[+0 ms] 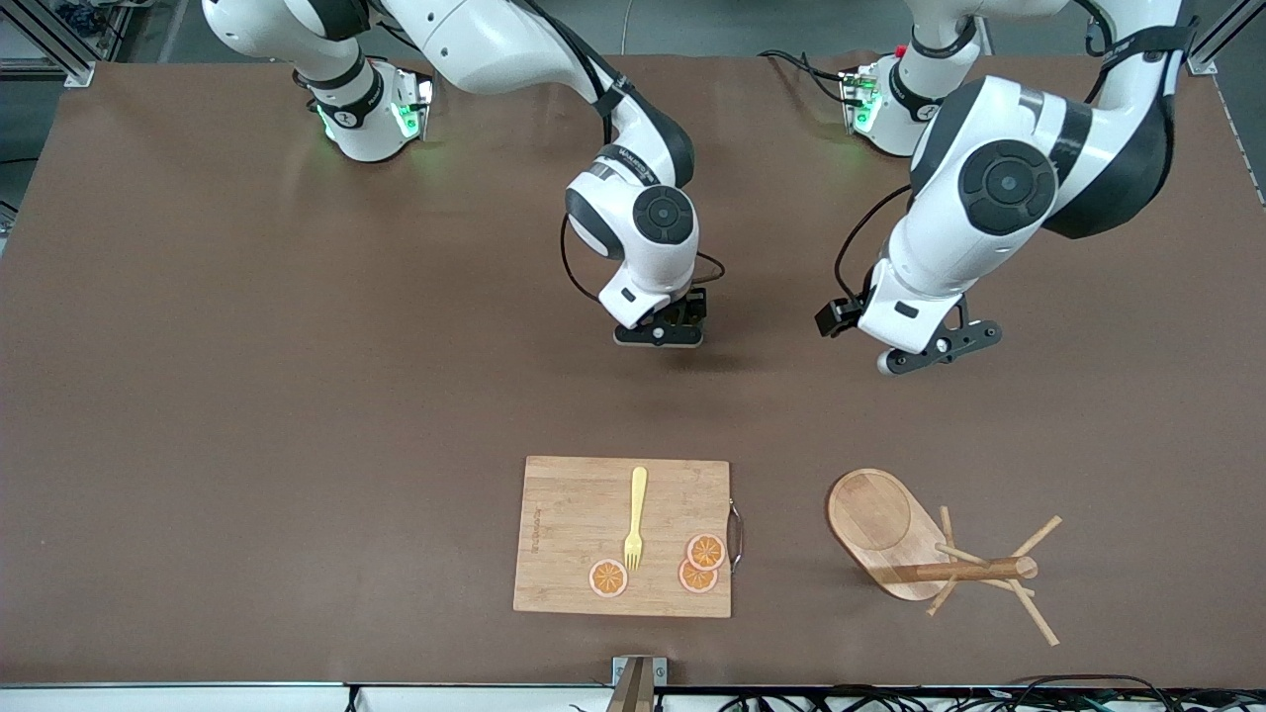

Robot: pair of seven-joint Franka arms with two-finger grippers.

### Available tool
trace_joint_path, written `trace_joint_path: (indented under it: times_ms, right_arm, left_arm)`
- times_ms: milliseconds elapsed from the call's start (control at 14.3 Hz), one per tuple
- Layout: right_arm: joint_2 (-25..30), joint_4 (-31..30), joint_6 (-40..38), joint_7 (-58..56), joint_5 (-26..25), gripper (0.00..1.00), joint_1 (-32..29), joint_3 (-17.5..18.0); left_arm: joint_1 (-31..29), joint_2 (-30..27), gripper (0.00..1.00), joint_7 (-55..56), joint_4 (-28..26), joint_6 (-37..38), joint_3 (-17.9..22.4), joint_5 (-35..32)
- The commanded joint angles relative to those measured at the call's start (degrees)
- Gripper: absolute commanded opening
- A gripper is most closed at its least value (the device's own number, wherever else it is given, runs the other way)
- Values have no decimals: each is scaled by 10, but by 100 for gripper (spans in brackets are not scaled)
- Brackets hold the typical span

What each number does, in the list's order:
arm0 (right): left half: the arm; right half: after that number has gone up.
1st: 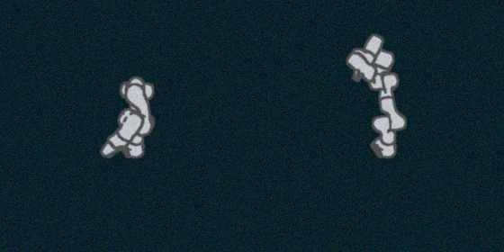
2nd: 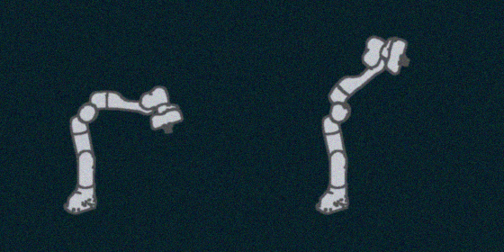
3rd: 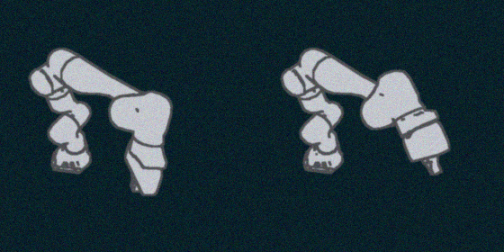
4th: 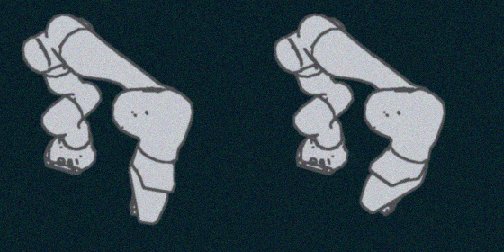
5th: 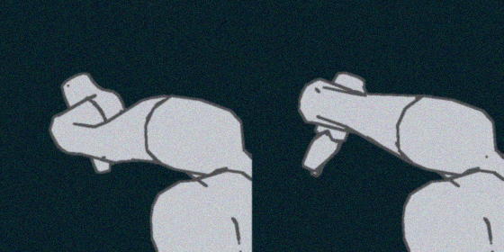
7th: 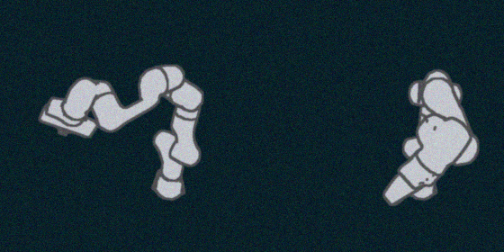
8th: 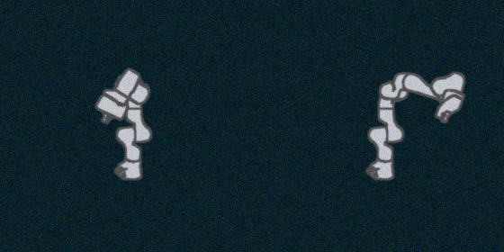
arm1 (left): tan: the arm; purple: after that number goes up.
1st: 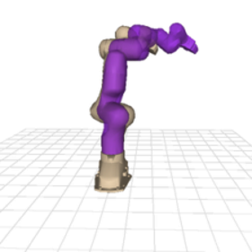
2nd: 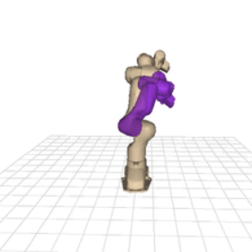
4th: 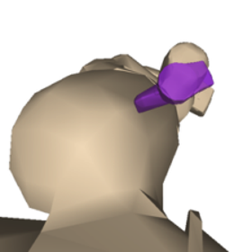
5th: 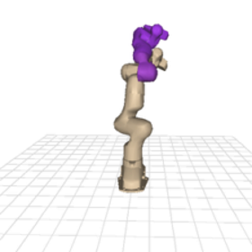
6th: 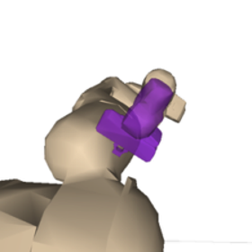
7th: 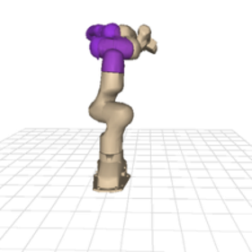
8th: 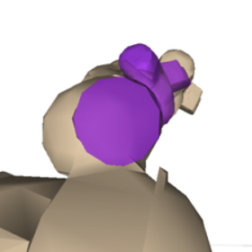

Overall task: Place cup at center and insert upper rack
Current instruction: 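Set the mug down with the right gripper while the left gripper approaches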

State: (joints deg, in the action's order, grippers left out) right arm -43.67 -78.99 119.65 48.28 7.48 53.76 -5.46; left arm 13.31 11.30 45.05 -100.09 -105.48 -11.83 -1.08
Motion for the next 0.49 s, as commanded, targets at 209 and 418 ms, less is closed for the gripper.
trace_joint_path:
  times_ms: [209,418]
  right_arm:
    - [49,-10,-71,-102,0,100,-57,5]
    - [101,-53,-86,-174,0,100,-96,5]
  left_arm:
    - [35,-9,100,207,-70,-89,-1,6]
    - [58,-1,100,288,-80,-110,-1,6]
